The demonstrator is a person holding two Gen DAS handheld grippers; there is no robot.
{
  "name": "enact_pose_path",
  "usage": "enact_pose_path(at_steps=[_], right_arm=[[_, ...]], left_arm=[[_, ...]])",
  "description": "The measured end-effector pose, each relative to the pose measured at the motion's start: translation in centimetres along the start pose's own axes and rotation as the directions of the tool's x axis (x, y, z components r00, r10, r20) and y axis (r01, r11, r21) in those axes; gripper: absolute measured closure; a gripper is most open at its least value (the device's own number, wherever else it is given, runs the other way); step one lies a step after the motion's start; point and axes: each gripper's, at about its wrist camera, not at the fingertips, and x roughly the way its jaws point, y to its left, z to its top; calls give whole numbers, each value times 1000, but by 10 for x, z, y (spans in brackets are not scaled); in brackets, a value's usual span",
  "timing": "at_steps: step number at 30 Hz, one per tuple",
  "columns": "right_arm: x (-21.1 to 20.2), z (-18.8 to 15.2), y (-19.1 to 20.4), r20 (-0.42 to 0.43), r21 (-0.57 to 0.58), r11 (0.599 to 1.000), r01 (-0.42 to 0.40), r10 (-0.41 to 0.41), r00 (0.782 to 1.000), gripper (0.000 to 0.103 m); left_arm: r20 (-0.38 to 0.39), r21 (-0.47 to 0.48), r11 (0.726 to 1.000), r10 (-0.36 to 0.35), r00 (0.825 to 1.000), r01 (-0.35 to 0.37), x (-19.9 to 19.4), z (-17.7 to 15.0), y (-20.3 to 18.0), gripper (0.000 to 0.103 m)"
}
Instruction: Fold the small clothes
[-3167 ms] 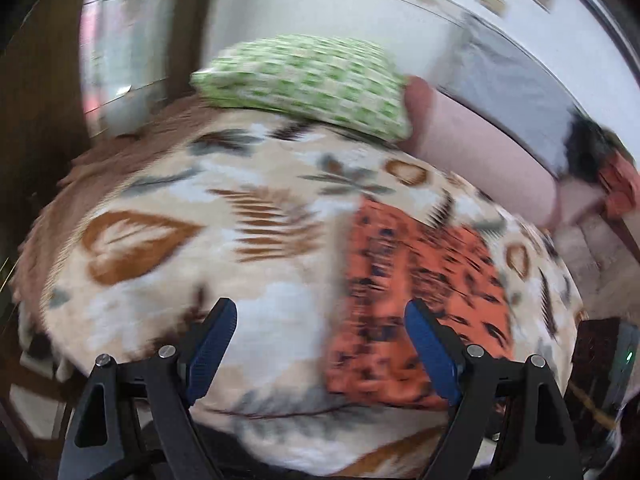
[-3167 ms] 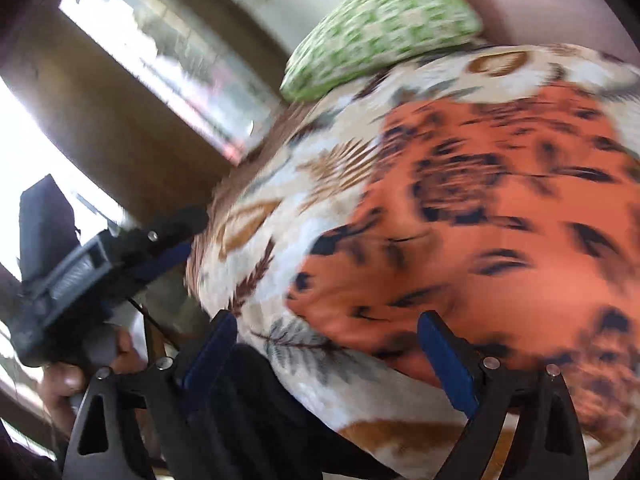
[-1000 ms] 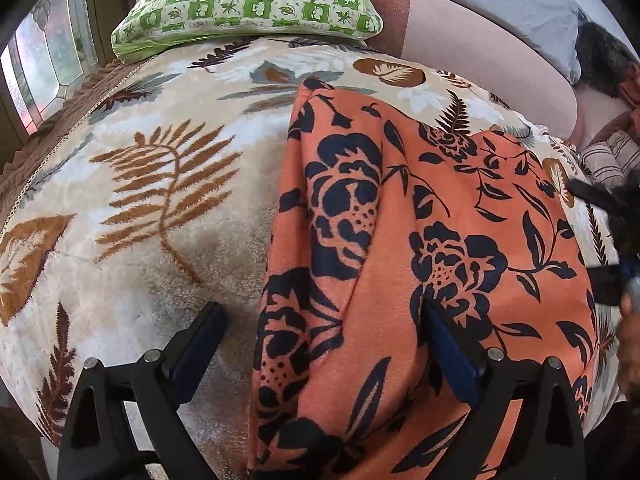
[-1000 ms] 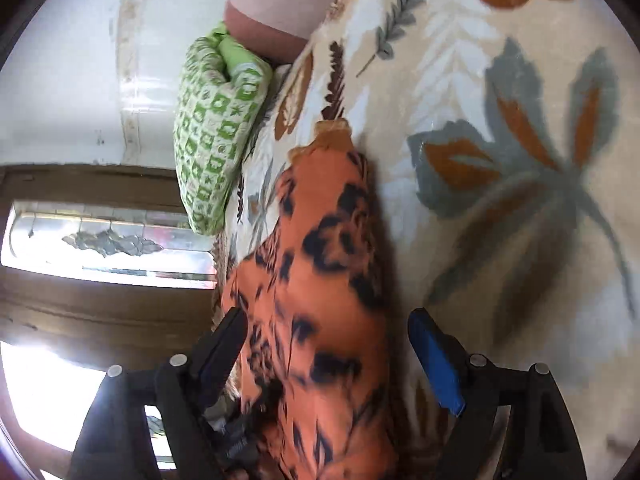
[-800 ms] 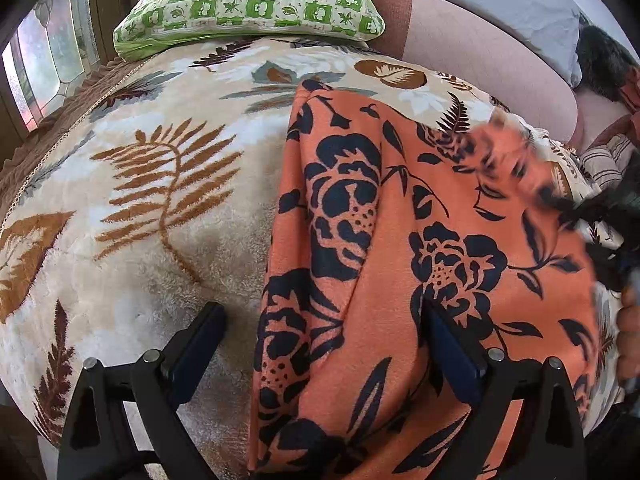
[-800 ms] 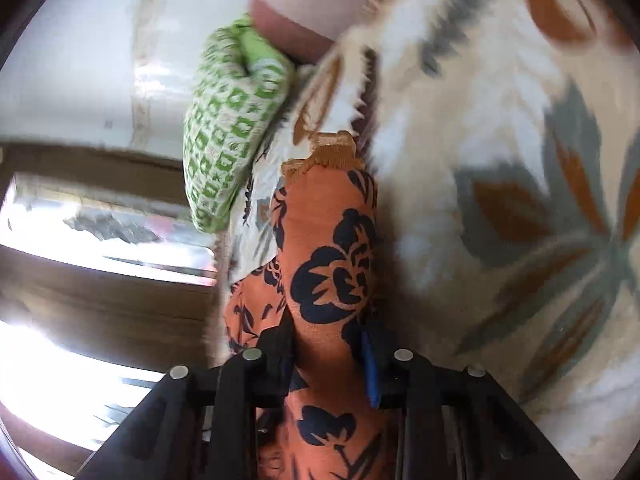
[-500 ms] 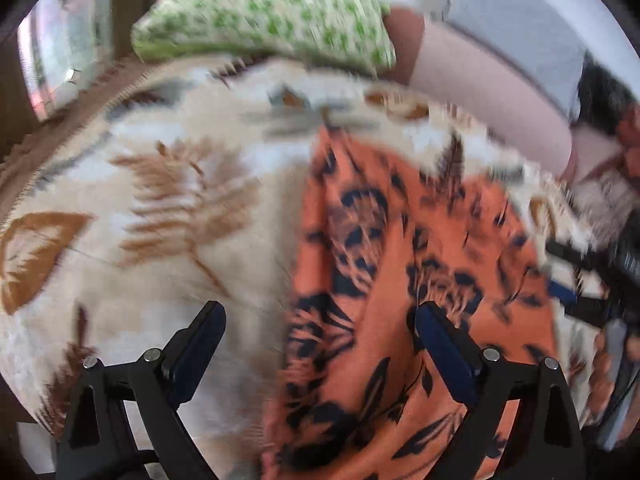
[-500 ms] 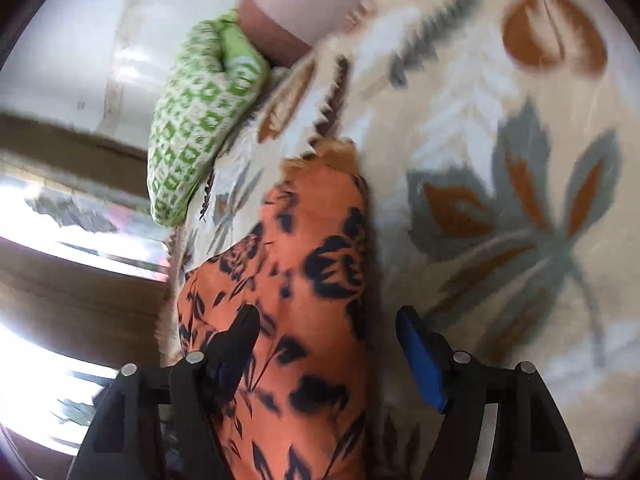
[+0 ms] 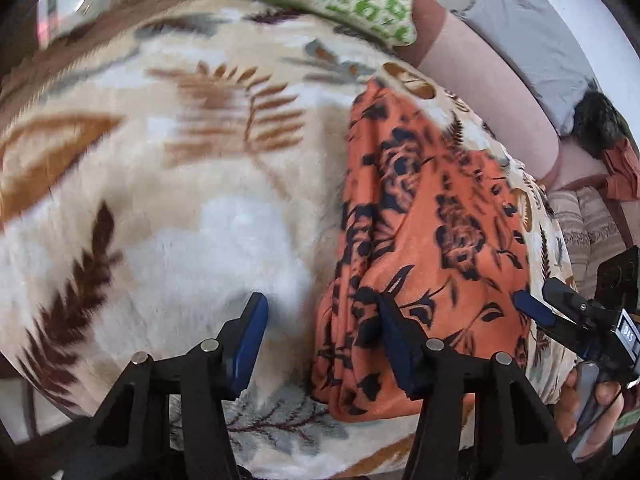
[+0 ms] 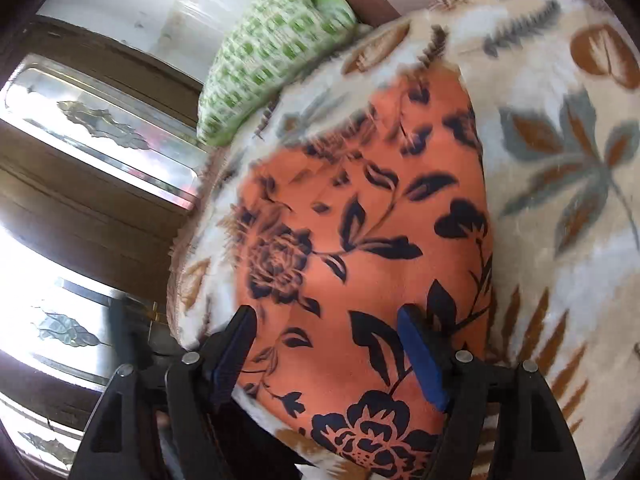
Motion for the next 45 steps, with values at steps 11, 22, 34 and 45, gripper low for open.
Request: enact_pose_path(at_steps=[11, 22, 34, 45], right_arm=[[-7, 5, -2, -22, 27, 999, -45, 46, 999, 25], [-4, 5, -7, -40, 17, 998, -61, 62, 997, 25], [2, 3, -16, -68, 75, 993, -86, 92, 993, 18], [-55, -1, -13, 54, 56, 998, -11, 8, 999, 18]], left_arm=[[-49, -5, 995, -105, 993, 105, 60, 117, -25, 59], [-13, 4, 999, -34, 999, 34, 62, 116, -25, 59], [-8, 124, 990, 71, 997, -70, 43, 42, -25, 42], [144, 199, 959, 174, 974, -200, -12, 35, -65, 37]])
